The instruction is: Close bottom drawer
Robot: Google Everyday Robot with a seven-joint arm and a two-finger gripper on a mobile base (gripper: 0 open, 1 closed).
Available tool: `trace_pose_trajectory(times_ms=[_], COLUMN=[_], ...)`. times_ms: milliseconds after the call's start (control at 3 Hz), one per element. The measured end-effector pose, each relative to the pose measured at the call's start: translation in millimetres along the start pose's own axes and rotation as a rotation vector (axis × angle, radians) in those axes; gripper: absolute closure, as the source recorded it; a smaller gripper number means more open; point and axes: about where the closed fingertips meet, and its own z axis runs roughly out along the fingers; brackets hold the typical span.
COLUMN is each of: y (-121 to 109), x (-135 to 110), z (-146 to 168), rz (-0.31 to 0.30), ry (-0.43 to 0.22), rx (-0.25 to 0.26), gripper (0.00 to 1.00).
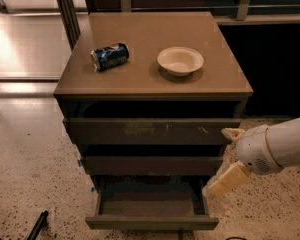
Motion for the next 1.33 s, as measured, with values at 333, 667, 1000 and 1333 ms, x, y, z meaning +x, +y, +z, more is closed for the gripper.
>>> trace_pose_trajectory(times_ms=[333,667,1000,1333], y=[2.2,1.4,1.4,1.5], x=[27.0,30.3,30.3,30.3], z=[46.6,50.7,50.7,50.7], rz=[0.105,0.112,0.112,0.112], ry=[-0.024,-0.026,-0.026,-0.026], rx=[-0.051,-0.054,-0.054,-0.054], gripper=[0.0,0.19,0.42,0.65])
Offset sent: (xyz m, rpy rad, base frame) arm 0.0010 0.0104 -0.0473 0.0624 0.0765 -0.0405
